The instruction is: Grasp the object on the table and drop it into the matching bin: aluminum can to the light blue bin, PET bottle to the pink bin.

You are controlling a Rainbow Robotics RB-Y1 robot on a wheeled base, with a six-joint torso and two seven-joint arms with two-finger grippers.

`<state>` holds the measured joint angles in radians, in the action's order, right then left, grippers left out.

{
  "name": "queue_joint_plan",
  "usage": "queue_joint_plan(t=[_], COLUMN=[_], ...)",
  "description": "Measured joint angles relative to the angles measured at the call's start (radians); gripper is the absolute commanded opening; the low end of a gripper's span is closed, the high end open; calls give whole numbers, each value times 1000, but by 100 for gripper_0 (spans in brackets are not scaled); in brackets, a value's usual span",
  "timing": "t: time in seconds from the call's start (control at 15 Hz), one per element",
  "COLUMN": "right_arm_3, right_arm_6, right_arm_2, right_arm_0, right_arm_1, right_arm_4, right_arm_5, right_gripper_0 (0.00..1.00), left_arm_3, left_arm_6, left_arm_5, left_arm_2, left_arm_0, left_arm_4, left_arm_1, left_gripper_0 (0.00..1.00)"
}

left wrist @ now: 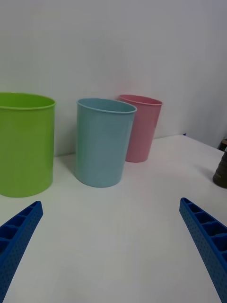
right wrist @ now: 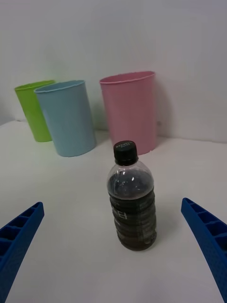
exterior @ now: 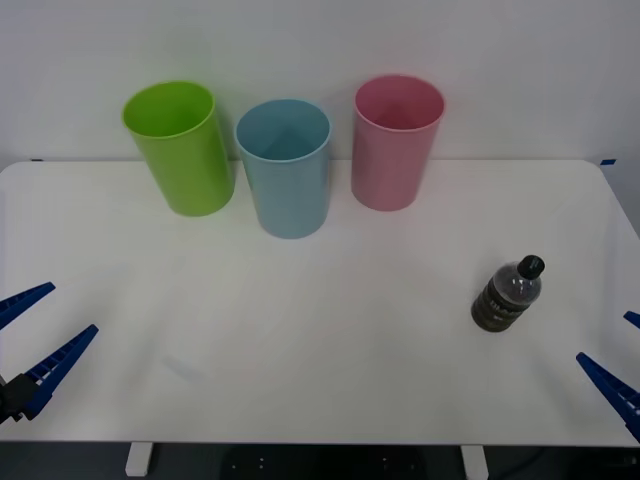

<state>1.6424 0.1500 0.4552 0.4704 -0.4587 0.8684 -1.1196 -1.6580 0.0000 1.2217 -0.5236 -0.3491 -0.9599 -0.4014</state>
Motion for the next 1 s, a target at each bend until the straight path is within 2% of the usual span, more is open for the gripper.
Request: queue_joint_plan(t=[0.4,0.73,1.0], right_arm_3=[0,-11,-99], right_arm_6=[206,233,248], right_arm_2=[-96,-160,-195], right_arm_0=[29,30,-32], right_arm_1=[0,4,12], right_arm_4=[-62,-77,-76], right_arm_5=[162,265,282], right_gripper_0=[100,100,100], left_arm_3=[0,0,0], left_arm_6=[0,0,0], left_arm_5=[0,0,0], left_arm_2=[0,0,0], left_arm_0=[0,0,0], left_arm_4=[0,0,0], left_arm_1=[0,0,0], left_gripper_0=[100,100,100])
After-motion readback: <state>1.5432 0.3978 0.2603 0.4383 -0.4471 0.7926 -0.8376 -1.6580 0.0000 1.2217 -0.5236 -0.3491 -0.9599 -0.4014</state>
